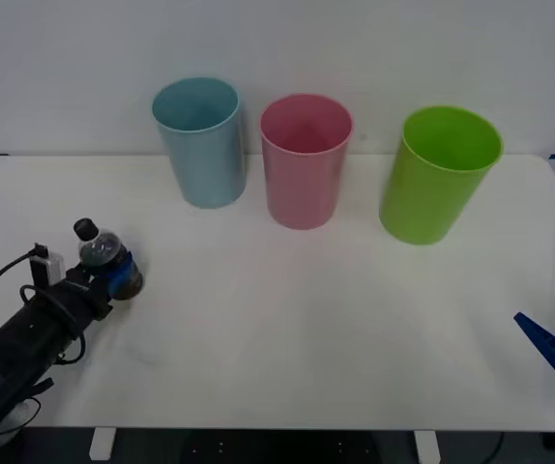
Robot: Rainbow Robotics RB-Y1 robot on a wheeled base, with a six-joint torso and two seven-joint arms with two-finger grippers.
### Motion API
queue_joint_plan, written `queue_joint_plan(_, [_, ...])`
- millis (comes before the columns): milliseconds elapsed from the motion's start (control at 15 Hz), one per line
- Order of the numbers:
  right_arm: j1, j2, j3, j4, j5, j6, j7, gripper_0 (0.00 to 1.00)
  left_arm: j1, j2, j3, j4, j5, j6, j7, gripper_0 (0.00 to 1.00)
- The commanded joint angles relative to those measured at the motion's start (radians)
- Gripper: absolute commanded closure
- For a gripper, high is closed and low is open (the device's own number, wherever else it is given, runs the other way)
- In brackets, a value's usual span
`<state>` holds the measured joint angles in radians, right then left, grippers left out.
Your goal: Grasp the object on the table and drop it into the matching bin: aluminum can to the light blue bin, PET bottle to the pink bin.
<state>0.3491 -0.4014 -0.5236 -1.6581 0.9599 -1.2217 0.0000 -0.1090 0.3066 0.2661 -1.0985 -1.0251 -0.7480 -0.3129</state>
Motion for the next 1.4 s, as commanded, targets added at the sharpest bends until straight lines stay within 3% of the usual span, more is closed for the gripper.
queue_joint_plan(67, [0.000,0.000,0.000,0.000,0.000,0.000,0.000,0.00,0.002,0.002,0.007,-0.008,0.000,-0.013,0.001,1.00])
queue_joint_plan(533, [0.000,0.000,0.000,0.000,0.000,0.000,0.000,0.00,0.029,0.006,0.015,-0.130,0.043,-0.037,0.051,1.00])
queue_joint_plan(867, [0.000,0.000,0.000,0.000,0.000,0.000,0.000,0.00,0.094,0.006,0.015,-0.334,0.030,-0.037,0.267,1.00])
queue_joint_plan(1400, [0.000,0.000,0.000,0.000,0.000,0.000,0.000,0.00,0.100,0.005,0.001,-0.551,-0.003,-0.024,0.569,1.00])
